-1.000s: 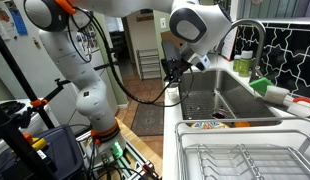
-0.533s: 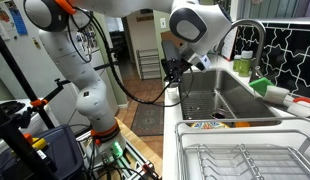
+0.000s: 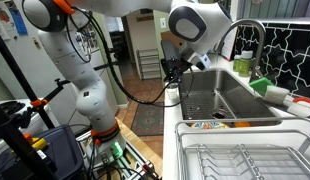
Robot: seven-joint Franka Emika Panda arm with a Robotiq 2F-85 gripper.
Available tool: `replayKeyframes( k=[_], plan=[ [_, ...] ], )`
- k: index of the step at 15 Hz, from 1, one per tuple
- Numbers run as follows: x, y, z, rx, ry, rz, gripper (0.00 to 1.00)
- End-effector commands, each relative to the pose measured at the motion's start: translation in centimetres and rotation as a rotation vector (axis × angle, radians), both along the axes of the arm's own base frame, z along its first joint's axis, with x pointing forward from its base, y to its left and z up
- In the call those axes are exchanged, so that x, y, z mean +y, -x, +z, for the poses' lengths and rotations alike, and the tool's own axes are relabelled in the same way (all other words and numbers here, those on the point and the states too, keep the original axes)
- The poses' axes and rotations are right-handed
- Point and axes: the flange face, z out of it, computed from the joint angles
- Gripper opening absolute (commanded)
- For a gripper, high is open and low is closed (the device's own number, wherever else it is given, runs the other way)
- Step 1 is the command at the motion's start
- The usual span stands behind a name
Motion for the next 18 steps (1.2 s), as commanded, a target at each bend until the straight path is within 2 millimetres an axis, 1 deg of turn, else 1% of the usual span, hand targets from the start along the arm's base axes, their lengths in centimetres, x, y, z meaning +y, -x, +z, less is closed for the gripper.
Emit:
replayKeyframes(
  k=[1, 8, 13, 18],
  plan=[
    [0.15, 0.99, 0.18, -0.016, 0.021, 0.004, 0.02],
    [0.52, 1.09, 0.67, -0.022, 0.04, 0.016, 0.02],
    [0.8, 1.3, 0.64, -0.023, 0.047, 0.02, 0.02],
    [1.02, 0.9, 0.56, -0.037, 0.061, 0.023, 0.02]
  ],
)
